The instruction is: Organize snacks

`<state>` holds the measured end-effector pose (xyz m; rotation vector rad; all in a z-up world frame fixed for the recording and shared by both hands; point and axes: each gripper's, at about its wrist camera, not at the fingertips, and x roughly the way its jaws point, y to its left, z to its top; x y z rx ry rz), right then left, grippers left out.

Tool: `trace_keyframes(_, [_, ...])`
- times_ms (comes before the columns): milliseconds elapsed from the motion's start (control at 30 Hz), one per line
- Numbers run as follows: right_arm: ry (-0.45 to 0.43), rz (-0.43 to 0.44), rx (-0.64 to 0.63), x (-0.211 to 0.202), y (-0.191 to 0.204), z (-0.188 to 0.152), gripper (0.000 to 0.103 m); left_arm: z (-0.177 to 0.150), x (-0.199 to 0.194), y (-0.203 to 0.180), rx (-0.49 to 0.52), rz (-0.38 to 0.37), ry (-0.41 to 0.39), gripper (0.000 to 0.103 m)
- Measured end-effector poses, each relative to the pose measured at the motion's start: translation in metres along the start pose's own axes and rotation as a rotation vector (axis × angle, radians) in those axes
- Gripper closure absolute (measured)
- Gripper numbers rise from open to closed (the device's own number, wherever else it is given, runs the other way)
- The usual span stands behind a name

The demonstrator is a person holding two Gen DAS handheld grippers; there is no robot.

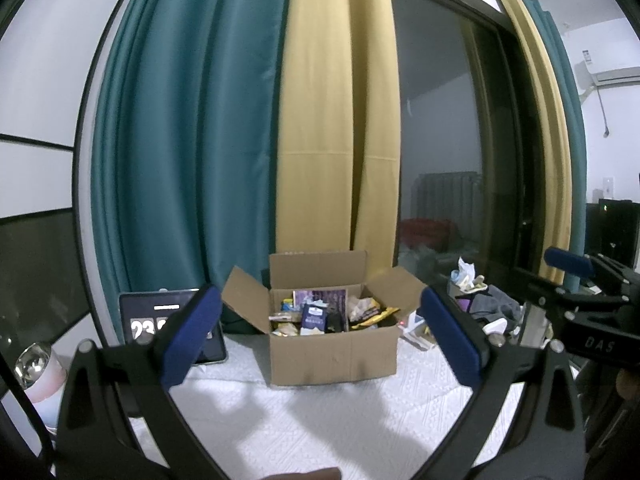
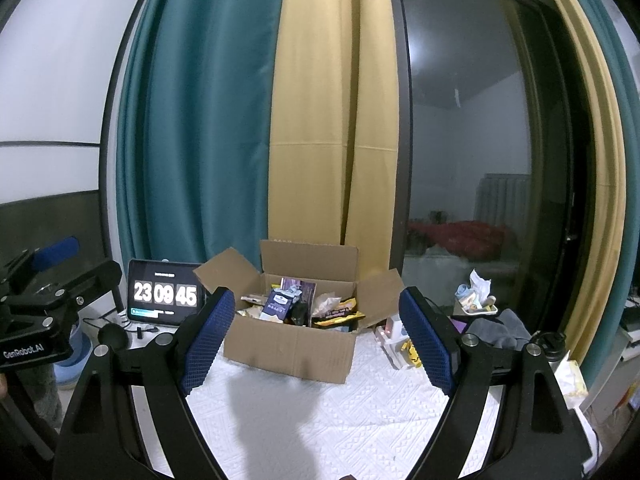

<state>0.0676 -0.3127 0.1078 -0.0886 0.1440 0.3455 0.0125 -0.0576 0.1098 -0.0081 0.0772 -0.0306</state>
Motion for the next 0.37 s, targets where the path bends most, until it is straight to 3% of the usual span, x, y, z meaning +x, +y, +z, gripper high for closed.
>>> trace_keyframes(367, [0.006,0.001,0.001,0.0012,-0.0011,0.0007,0.016,-0.0007,-0.0016,-0.0046,0.009,-0.006,-0.003,0.002])
